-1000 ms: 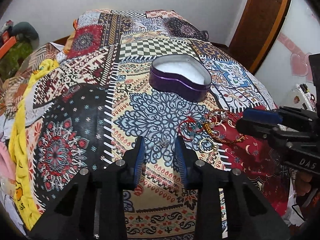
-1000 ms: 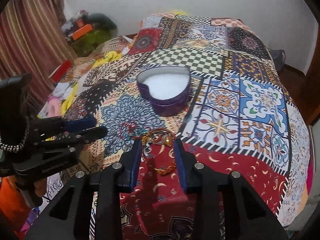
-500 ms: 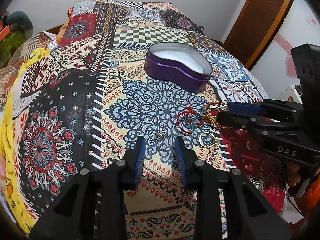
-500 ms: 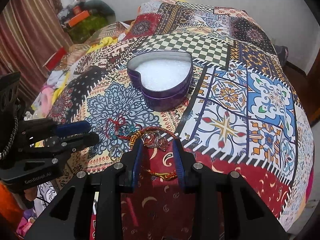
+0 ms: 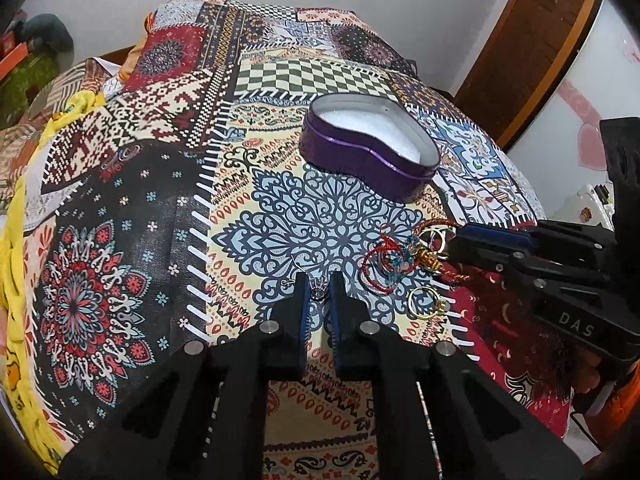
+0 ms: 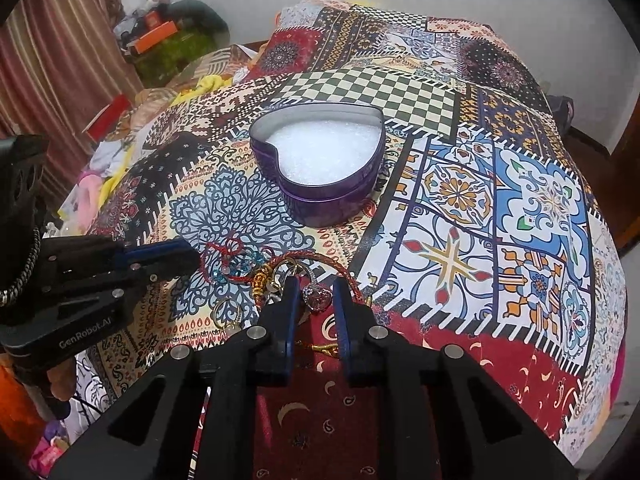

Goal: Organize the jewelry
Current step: 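Grasp a small earring with the left gripper while the right gripper grasps the red heart earring, then carry both earrings over the purple tin and lower them toward the foam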

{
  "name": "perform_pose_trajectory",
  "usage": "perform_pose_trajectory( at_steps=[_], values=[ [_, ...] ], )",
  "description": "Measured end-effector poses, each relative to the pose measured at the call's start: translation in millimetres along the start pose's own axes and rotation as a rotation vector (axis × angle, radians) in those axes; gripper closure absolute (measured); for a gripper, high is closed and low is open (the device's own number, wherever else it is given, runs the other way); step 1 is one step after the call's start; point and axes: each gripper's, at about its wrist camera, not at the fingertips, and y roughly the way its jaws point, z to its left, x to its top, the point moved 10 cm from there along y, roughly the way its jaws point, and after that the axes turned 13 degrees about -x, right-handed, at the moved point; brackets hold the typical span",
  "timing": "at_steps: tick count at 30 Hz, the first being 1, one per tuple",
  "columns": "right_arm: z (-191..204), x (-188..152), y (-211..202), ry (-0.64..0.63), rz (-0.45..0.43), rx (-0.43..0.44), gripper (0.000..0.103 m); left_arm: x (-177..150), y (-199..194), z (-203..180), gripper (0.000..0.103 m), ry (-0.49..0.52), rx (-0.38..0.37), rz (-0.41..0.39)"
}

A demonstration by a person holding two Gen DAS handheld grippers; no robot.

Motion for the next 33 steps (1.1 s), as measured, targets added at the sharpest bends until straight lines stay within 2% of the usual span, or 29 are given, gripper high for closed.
perform_pose_trajectory(
  at_steps=[15, 33],
  values=[
    [-18.6, 16.2, -33.4, 0.070, -0.081, -0.009, 0.088, 17.8, -39.3, -21.8, 0.095, 0.049, 0.023, -0.095],
    [-38.7, 60.3, -58.3, 0.118, -0.203, -0.021, 0.088, 83.1, -70.2, -46.0, 0.095, 0.085, -0.007, -0.256]
  ],
)
